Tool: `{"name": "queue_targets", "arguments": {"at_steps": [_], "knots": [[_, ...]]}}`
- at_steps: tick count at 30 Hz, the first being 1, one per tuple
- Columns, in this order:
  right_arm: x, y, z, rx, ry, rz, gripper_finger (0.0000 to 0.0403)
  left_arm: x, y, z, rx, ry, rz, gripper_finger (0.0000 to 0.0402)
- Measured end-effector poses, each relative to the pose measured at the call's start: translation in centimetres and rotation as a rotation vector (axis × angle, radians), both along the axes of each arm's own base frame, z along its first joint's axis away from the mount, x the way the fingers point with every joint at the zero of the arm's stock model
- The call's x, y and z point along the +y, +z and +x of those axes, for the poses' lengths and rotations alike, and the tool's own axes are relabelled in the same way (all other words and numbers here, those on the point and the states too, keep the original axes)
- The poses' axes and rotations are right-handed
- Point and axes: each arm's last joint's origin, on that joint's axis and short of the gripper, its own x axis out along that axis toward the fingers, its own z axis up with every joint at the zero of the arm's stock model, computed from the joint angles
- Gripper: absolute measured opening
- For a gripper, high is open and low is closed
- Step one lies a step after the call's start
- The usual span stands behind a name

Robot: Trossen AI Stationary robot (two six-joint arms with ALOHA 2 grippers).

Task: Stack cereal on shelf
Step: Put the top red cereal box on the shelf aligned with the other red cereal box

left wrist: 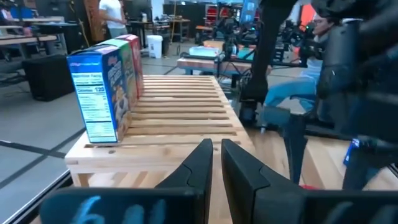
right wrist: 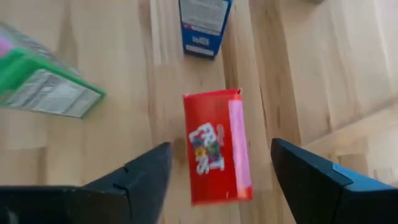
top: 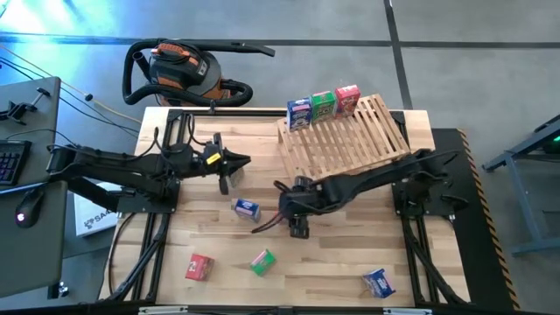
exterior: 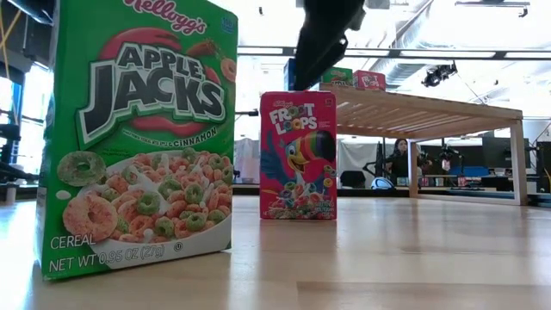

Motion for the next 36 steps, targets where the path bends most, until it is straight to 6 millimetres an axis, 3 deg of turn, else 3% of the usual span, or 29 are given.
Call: {"name": "queue_targets", "arguments": {"at_steps": [11, 22, 29, 36], "knots": [[-0.7, -1.6, 1.4, 0.128, -0.007, 0.01, 0.026, 0.1, -0.5, -0.1, -0.013, -0.003, 0.004, 0.0024], [-1.2, -3.8, 1.2, 0.152, -0.023, 0.044, 0.0197, 0.1, -0.6, -0.1, -0.004, -0.004, 0.01, 0.0024], [-0.1, -2.7, 1.2, 0.153, 0.055, 0.06, 0.0157, 0.1, -0.6, -0.1, -0.004, -0.004, 0.009, 0.0023], [0.4, 2.3, 1.4, 0.099, 0.196, 0.009, 0.0145, 0.1, -0.6, -0.1, -0.003, -0.004, 0.009, 0.0024]]}}
